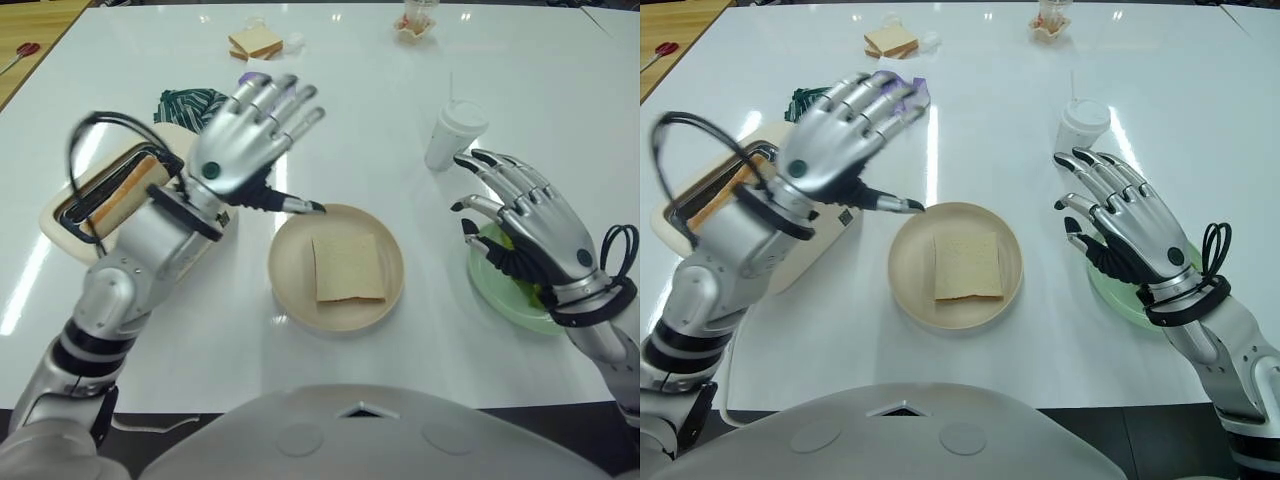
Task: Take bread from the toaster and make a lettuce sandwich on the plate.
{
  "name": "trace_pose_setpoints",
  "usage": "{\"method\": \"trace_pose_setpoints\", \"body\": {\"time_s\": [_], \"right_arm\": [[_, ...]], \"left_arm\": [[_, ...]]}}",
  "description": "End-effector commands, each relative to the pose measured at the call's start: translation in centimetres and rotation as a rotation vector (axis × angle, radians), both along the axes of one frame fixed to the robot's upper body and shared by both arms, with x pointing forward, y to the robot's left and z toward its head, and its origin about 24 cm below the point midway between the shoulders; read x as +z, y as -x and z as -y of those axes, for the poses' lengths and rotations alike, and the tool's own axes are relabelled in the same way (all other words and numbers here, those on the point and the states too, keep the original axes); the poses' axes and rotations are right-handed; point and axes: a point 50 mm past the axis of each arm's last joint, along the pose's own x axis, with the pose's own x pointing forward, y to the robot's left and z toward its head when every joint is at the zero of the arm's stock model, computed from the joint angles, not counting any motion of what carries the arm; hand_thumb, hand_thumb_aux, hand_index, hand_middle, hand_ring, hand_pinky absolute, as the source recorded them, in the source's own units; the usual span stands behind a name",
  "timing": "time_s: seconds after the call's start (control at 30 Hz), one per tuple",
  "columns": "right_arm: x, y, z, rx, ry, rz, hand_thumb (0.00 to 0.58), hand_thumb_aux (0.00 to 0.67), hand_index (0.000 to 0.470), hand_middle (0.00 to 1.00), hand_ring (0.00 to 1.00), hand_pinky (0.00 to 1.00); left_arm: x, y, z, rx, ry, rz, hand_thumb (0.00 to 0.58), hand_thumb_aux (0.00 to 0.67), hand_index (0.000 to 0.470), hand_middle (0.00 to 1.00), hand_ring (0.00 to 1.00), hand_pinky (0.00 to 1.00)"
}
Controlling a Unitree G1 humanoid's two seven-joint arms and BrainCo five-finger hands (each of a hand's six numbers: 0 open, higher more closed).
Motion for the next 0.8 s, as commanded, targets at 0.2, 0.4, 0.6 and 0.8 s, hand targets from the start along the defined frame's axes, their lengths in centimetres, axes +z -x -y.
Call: {"method": "trace_pose_setpoints", "body": {"time_s": [0.2,0.4,0.6,0.8], "right_arm": [[-3.9,0.8,9.1,-0.310,0.166,-0.172,0.148,0.092,0.065,0.00,0.00,0.00],[-6.3,1.8,13.4,-0.431,0.272,-0.259,0.400,0.297,0.208,0.00,0.00,0.00],[-8.8,2.6,15.7,-0.496,0.325,-0.336,0.493,0.410,0.288,0.00,0.00,0.00],[-10.5,3.5,17.1,-0.547,0.364,-0.396,0.491,0.407,0.286,0.00,0.00,0.00]], "left_arm": [[-0.3,2.1,-4.7,0.175,0.185,-0.059,0.000,0.000,0.000,0.00,0.00,0.00],[-0.9,3.5,-6.9,0.317,0.172,-0.085,0.000,0.000,0.000,0.00,0.00,0.00],[-0.4,4.4,-8.9,0.406,0.148,-0.074,0.000,0.000,0.000,0.00,0.00,0.00],[-0.2,4.7,-9.2,0.411,0.139,-0.072,0.000,0.000,0.000,0.00,0.00,0.00]]}}
